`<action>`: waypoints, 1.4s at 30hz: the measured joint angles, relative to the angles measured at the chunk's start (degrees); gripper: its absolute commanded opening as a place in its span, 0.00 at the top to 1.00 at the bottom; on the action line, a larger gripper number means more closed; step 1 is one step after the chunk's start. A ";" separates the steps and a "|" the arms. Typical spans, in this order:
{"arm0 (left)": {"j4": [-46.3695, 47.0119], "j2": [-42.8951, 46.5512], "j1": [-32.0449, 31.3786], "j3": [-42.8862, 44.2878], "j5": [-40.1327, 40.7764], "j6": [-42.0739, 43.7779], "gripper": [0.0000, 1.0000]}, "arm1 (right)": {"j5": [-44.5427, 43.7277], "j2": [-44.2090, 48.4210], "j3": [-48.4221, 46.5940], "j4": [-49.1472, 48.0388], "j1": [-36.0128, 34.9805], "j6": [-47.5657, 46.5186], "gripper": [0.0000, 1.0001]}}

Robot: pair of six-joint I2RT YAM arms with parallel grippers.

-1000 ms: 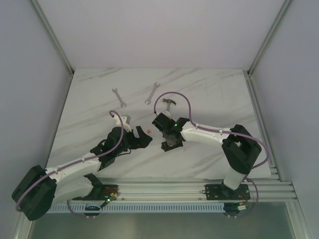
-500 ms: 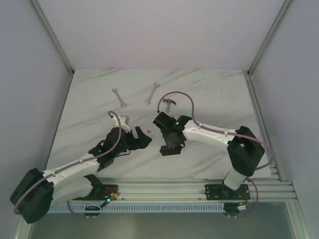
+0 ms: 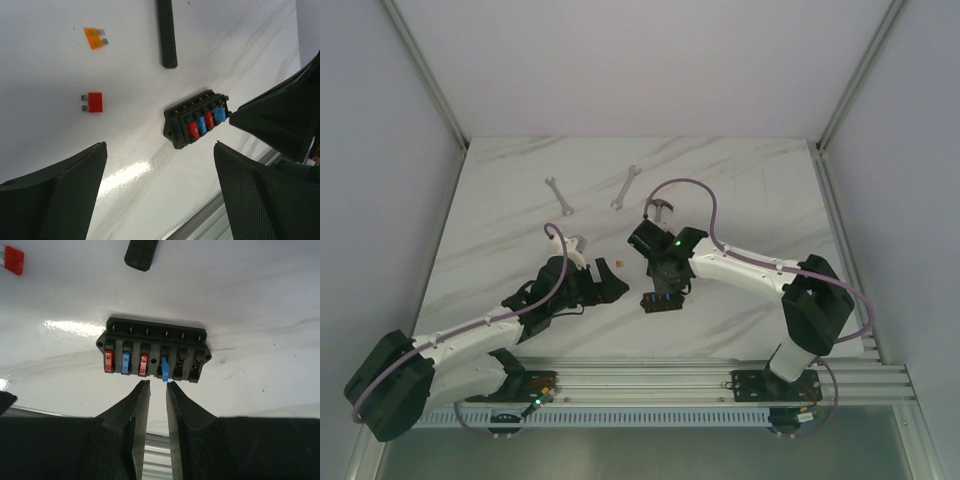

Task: Snap on the fuse box
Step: Install the fuse at the fuse box base.

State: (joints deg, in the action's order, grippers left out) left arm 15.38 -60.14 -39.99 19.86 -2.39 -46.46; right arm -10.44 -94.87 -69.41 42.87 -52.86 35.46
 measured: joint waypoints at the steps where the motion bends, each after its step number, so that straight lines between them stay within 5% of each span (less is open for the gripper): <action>1: 0.11 -0.63 -0.26 0.00 -0.42 -0.09 0.06 | 0.00 0.00 0.00 0.13 0.11 0.33 0.74; 21: 10.75 -13.11 -5.22 1.31 -3.85 -2.67 0.14 | -0.09 -2.10 1.16 -0.72 1.18 1.62 0.77; 31: 11.65 -14.40 -5.49 1.36 -3.85 -2.80 0.14 | 0.20 -2.91 2.10 -2.03 1.29 1.66 1.00; 42: 10.62 -13.49 -5.75 1.42 -3.32 -1.88 0.14 | 2.51 -4.24 0.20 0.13 2.78 1.51 1.00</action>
State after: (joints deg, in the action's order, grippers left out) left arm 26.00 -73.63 -45.74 21.28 -5.72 -48.34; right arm -7.92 -99.11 -69.21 43.00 -50.09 36.97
